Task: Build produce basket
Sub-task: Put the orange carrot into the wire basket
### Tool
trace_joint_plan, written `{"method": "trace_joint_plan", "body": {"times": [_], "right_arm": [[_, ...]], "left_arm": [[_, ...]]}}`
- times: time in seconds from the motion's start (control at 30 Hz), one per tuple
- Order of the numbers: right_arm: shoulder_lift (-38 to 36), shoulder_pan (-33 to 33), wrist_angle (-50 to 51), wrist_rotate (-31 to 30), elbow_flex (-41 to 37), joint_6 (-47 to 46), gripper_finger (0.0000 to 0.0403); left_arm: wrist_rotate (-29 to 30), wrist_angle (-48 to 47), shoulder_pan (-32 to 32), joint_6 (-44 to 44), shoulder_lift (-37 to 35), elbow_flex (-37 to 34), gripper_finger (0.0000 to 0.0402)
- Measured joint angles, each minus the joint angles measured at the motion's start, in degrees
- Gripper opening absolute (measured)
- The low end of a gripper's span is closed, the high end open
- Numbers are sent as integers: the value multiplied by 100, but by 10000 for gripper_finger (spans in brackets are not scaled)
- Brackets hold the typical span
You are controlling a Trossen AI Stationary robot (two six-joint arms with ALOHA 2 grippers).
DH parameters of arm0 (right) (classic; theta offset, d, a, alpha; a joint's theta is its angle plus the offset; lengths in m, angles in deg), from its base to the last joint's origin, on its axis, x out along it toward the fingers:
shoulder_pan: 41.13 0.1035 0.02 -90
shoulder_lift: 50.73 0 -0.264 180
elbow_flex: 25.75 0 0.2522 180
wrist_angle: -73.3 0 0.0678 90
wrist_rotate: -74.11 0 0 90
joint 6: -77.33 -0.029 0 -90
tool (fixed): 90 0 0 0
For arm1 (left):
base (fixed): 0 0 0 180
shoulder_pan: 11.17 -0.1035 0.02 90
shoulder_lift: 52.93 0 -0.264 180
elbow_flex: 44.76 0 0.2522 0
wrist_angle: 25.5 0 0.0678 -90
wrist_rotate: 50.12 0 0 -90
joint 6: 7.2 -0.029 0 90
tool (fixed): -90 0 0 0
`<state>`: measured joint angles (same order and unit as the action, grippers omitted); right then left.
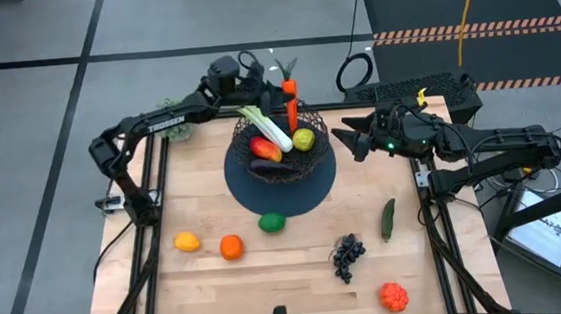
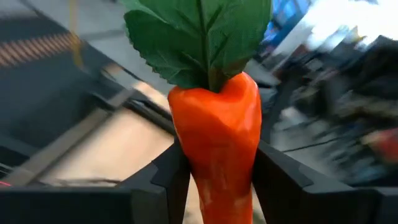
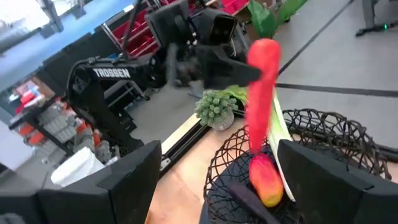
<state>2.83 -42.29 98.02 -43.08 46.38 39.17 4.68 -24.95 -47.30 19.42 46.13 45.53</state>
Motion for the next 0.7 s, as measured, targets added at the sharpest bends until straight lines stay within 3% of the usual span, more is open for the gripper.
{"method": "trace_joint_plan", "body": {"times": [0.13,0.3,0.47,0.7], "right_arm": [[2,0,0,-179,0,-211,313],[2,0,-1,-507,0,-472,313],[2,0,-204,-606,0,-483,313],[2,0,-350,-729,0,-472,313]], "left_arm": [[431,-6,17,-1457,226,0,152],[1181,-99,7,-2478,504,7,152],[1751,-53,12,-2264,882,7,152],[1917,-55,17,-2296,1249,7,152]]}}
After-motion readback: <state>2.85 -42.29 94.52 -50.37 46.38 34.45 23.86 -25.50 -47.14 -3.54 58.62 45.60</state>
